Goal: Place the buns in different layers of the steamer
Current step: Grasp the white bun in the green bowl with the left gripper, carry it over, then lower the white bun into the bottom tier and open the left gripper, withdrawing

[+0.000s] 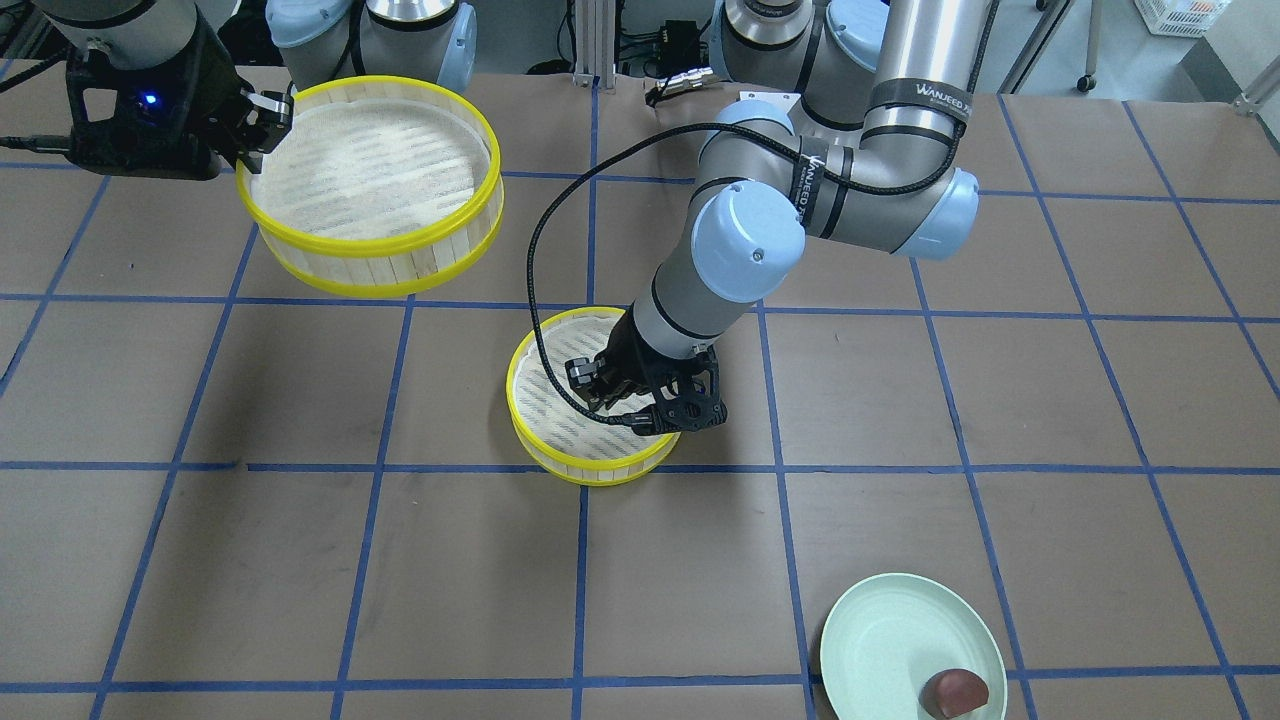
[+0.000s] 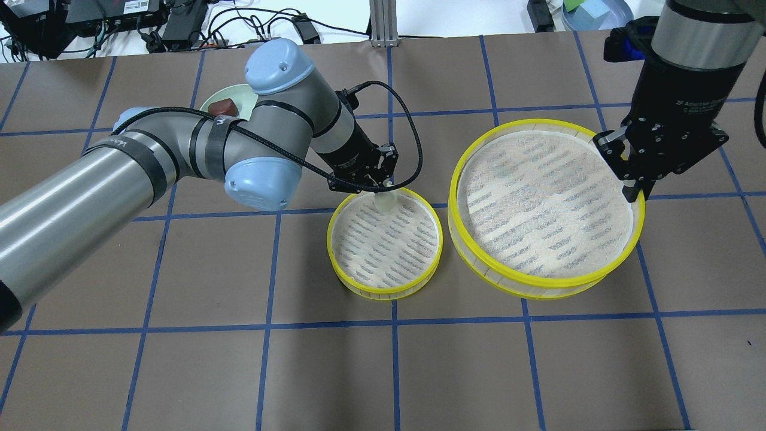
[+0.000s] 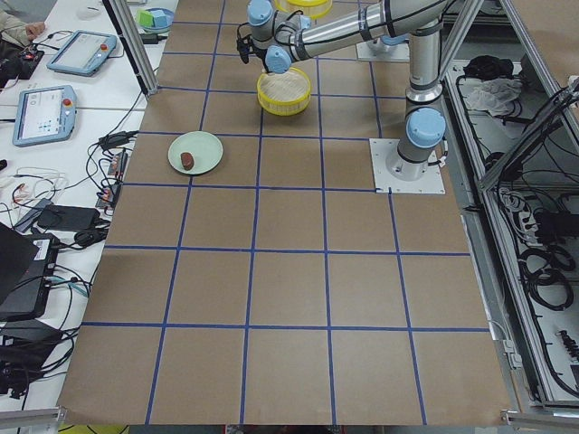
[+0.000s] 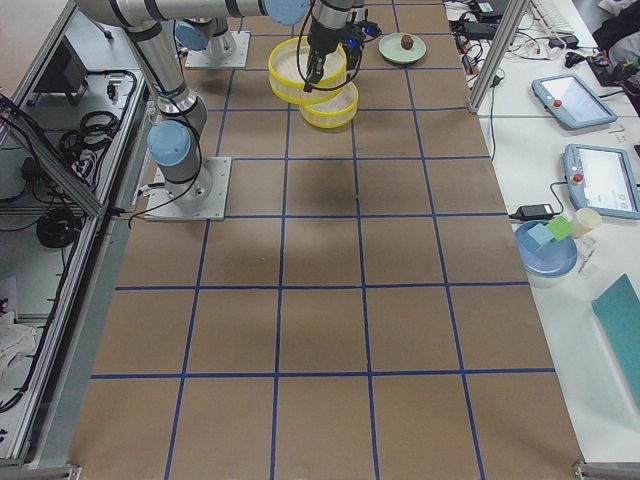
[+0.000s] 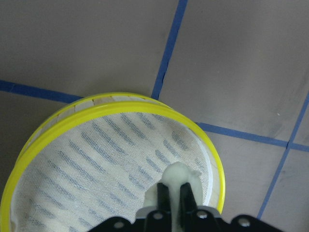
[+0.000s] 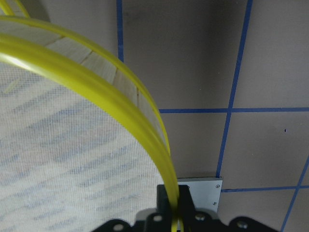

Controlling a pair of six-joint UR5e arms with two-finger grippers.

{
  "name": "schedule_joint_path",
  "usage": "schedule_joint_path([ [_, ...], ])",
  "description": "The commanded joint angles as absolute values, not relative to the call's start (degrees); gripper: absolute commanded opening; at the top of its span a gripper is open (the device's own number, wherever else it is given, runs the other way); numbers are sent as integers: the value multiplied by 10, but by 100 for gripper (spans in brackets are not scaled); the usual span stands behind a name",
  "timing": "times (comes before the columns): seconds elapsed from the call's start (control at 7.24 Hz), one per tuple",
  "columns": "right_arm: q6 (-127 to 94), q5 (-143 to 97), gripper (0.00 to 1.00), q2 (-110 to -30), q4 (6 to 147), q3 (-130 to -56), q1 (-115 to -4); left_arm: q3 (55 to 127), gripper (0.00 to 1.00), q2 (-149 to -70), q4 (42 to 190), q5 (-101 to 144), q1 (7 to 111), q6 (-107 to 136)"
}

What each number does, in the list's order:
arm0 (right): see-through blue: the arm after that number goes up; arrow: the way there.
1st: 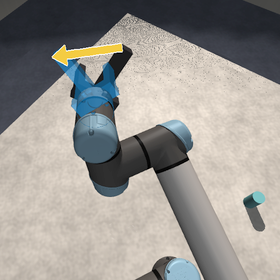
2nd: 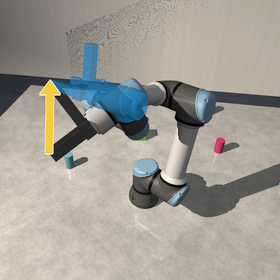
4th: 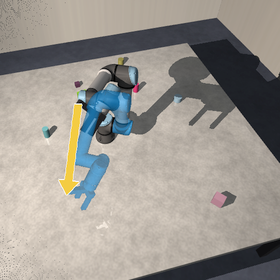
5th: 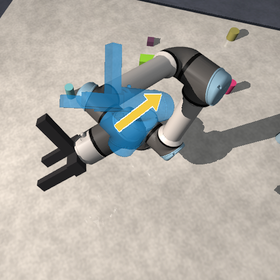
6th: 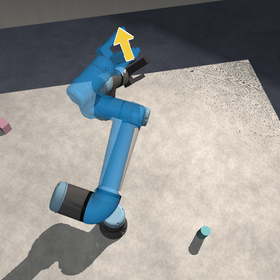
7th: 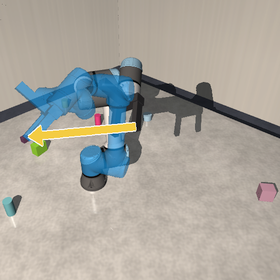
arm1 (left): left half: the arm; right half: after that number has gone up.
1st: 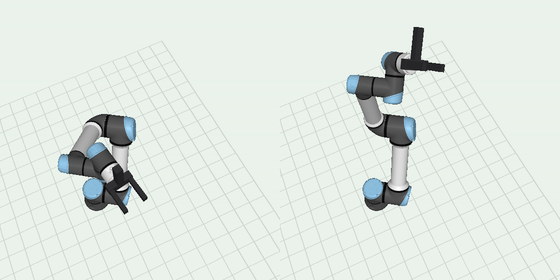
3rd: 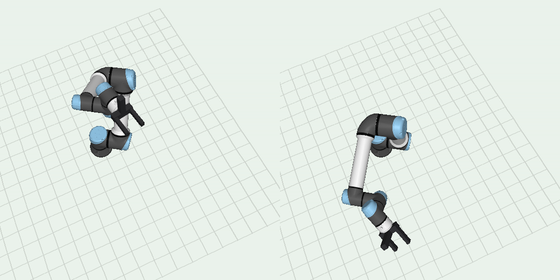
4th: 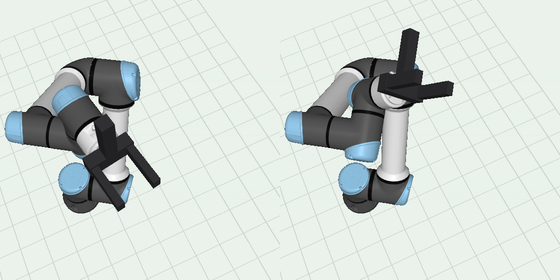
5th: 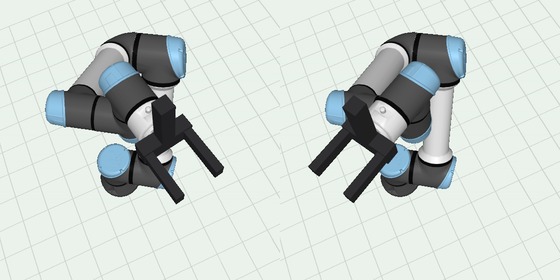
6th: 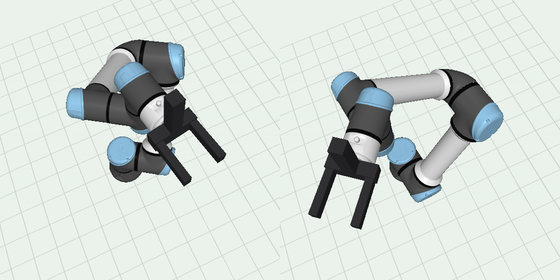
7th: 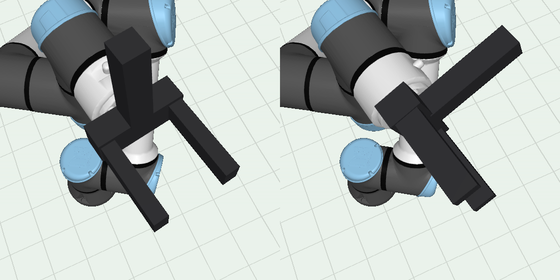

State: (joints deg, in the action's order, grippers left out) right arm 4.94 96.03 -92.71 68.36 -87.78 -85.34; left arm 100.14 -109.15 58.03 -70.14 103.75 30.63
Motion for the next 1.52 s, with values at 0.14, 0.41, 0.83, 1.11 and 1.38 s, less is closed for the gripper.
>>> schedule_joint_path([
  [0.14,48,962,0,-928,679,-878,-853,1004,100,-1085,601,-699,1035,313],
  [0.41,49,961,0,-928,679,-878,-853,1001,100,-1078,629,-702,1034,313],
  [0.83,50,962,0,-925,686,-879,-853,971,100,-1062,671,-702,975,240],
  [1.11,38,945,0,-881,736,-871,-866,966,100,-1061,664,-819,920,30],
  [1.38,-17,904,0,-824,804,-871,-940,945,100,-1061,666,-850,852,-98],
])
